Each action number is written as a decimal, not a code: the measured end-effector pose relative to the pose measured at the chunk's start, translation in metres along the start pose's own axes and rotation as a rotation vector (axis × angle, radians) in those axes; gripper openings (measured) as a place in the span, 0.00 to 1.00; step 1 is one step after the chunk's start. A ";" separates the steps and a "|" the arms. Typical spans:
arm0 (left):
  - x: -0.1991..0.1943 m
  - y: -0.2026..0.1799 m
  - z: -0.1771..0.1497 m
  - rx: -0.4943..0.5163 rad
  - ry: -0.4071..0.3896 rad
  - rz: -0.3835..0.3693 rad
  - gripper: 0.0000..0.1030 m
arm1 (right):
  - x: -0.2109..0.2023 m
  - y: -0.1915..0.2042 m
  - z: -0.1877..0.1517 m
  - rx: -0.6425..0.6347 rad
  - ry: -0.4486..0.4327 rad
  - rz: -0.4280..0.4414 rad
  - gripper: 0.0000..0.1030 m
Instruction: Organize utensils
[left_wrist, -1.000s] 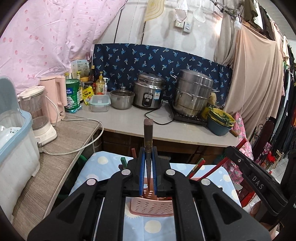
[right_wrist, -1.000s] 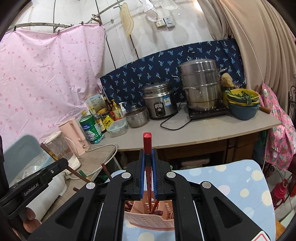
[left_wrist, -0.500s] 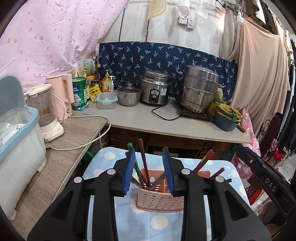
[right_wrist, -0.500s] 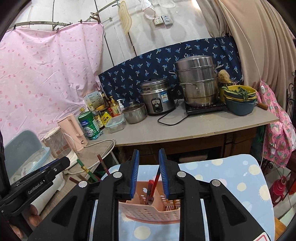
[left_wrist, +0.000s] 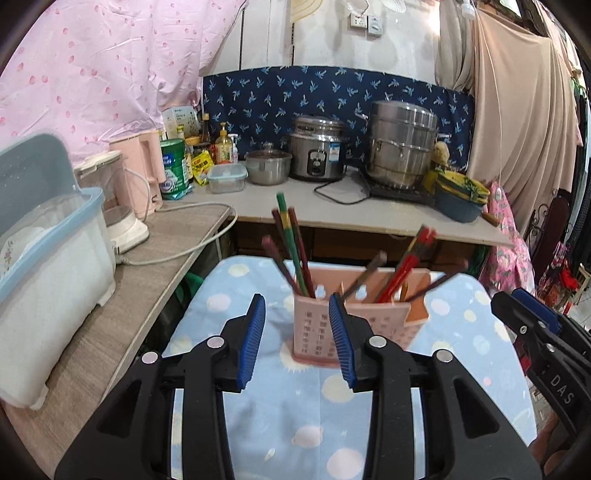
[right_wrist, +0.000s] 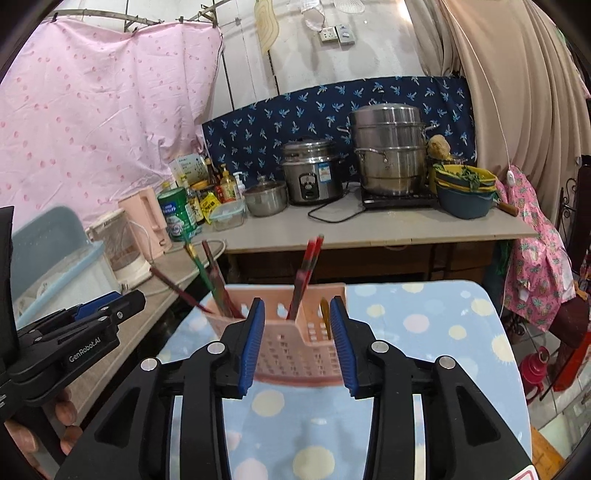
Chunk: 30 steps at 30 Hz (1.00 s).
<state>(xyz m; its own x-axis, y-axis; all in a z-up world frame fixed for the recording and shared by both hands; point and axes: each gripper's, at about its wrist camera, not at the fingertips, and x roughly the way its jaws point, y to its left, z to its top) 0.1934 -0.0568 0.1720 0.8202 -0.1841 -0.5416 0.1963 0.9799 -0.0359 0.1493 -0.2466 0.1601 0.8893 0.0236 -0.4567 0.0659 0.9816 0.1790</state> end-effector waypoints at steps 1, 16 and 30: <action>0.000 0.000 -0.006 0.001 0.011 0.002 0.33 | -0.003 -0.001 -0.007 0.001 0.008 -0.003 0.37; 0.002 0.001 -0.087 0.028 0.155 0.047 0.39 | -0.018 -0.008 -0.080 -0.005 0.139 -0.045 0.40; -0.001 -0.004 -0.108 0.045 0.174 0.067 0.55 | -0.016 -0.002 -0.102 -0.050 0.182 -0.072 0.57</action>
<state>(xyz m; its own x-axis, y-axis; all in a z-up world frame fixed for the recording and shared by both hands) 0.1340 -0.0528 0.0819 0.7276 -0.0984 -0.6789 0.1710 0.9844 0.0406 0.0893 -0.2296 0.0783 0.7866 -0.0174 -0.6172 0.0996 0.9901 0.0990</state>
